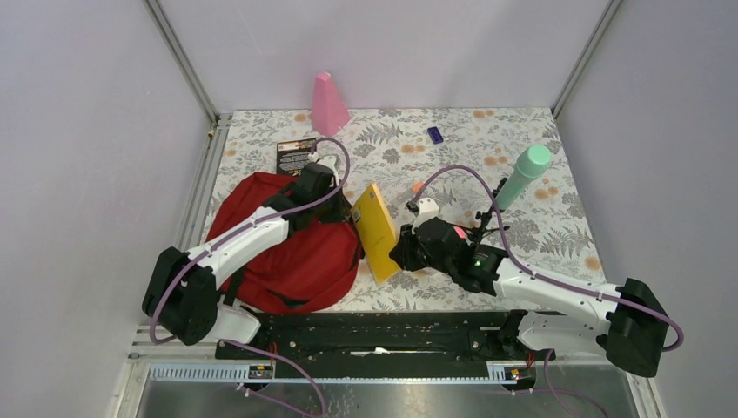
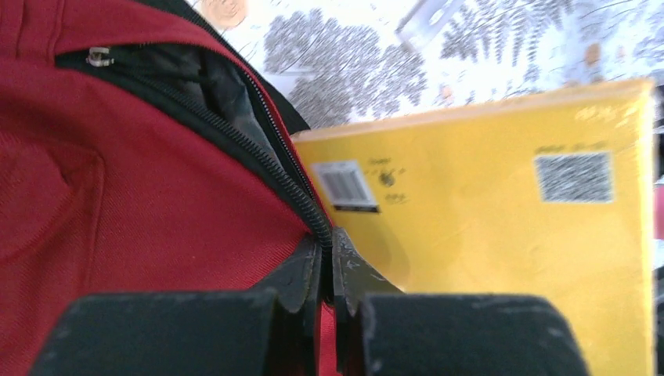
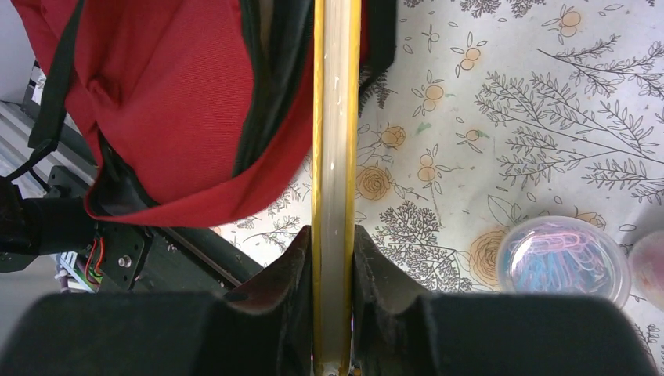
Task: Pack the student bag
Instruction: Place the book in the student bag.
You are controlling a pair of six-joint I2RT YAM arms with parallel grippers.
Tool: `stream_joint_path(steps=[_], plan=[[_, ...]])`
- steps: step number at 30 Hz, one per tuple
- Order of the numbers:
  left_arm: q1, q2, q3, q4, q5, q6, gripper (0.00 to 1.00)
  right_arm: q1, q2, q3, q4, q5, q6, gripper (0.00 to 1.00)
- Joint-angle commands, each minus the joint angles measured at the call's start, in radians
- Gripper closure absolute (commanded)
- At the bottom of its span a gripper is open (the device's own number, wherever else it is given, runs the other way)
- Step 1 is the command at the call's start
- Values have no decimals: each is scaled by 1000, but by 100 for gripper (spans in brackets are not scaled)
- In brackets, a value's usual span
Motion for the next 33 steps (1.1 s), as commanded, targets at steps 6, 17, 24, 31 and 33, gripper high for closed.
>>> stream_joint_path(steps=[6,17,24,31,33], plan=[[-10,-40,107,55,-5,91,70,-7,-77,5,95,68,27,100],[-88,-222,-104,156,47,38,22,-7,-157,23,86,65,36,100],[-128,-287,-226,195,52,-16,22,-7,-136,43,86,56,42,100],[-154,-302,-262,212,36,-29,28,-7,-121,49,92,48,50,100],[-162,-288,-270,232,41,-35,28,-6,-119,50,94,47,52,100]])
